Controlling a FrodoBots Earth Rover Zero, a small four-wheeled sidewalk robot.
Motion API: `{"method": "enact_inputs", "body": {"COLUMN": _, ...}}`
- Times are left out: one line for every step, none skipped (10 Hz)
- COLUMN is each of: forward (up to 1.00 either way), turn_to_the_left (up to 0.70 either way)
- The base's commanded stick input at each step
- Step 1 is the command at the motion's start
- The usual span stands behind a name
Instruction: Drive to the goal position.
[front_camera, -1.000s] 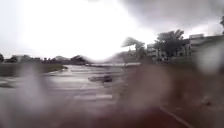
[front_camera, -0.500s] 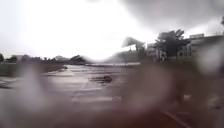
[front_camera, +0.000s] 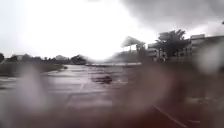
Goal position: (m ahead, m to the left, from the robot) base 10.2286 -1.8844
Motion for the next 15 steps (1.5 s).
{"method": "enact_inputs", "body": {"forward": 0.45, "turn_to_the_left": 0.00}}
{"method": "enact_inputs", "body": {"forward": 0.45, "turn_to_the_left": 0.00}}
{"method": "enact_inputs", "body": {"forward": 0.45, "turn_to_the_left": 0.00}}
{"method": "enact_inputs", "body": {"forward": 0.45, "turn_to_the_left": 0.00}}
{"method": "enact_inputs", "body": {"forward": 0.45, "turn_to_the_left": 0.00}}
{"method": "enact_inputs", "body": {"forward": 0.45, "turn_to_the_left": 0.00}}
{"method": "enact_inputs", "body": {"forward": 0.45, "turn_to_the_left": 0.00}}
{"method": "enact_inputs", "body": {"forward": 0.45, "turn_to_the_left": 0.00}}
{"method": "enact_inputs", "body": {"forward": 0.45, "turn_to_the_left": 0.00}}
{"method": "enact_inputs", "body": {"forward": 0.45, "turn_to_the_left": 0.00}}
{"method": "enact_inputs", "body": {"forward": 0.45, "turn_to_the_left": 0.00}}
{"method": "enact_inputs", "body": {"forward": 0.45, "turn_to_the_left": 0.00}}
{"method": "enact_inputs", "body": {"forward": 0.45, "turn_to_the_left": 0.00}}
{"method": "enact_inputs", "body": {"forward": 0.45, "turn_to_the_left": 0.00}}
{"method": "enact_inputs", "body": {"forward": 0.45, "turn_to_the_left": 0.00}}
